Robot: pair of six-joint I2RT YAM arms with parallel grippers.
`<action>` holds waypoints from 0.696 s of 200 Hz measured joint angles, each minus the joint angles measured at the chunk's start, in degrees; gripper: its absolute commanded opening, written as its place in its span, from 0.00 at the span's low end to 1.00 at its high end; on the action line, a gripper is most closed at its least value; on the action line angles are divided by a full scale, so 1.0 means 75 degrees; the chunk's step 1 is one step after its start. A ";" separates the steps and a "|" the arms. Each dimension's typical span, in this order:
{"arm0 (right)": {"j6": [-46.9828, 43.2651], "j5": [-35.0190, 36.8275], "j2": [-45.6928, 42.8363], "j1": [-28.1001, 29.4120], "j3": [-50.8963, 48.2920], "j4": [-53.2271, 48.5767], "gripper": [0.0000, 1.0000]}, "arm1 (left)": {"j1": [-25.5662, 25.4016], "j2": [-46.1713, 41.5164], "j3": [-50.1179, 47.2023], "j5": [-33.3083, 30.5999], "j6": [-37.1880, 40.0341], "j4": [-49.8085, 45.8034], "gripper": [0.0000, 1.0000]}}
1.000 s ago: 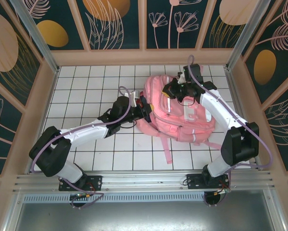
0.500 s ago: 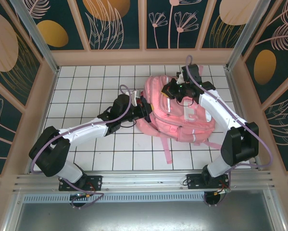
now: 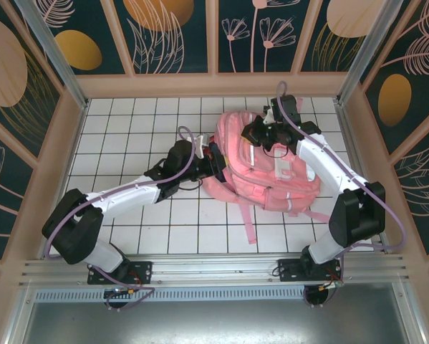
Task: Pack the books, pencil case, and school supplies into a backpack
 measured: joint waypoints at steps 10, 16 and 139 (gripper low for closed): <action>-0.0003 -0.0003 0.0000 -0.0006 0.0000 0.0000 0.00 | 0.0000 -0.0038 -0.0035 0.0000 0.0006 0.0003 0.06; -0.0003 -0.0003 0.0000 -0.0006 0.0000 -0.0003 0.00 | 0.0003 -0.0067 -0.0064 -0.0003 0.0003 0.0003 0.05; -0.0204 -0.0463 -0.0198 -0.0312 0.0090 -0.0425 0.00 | 0.0099 -0.0746 -0.1233 -0.0323 0.0017 0.0656 0.00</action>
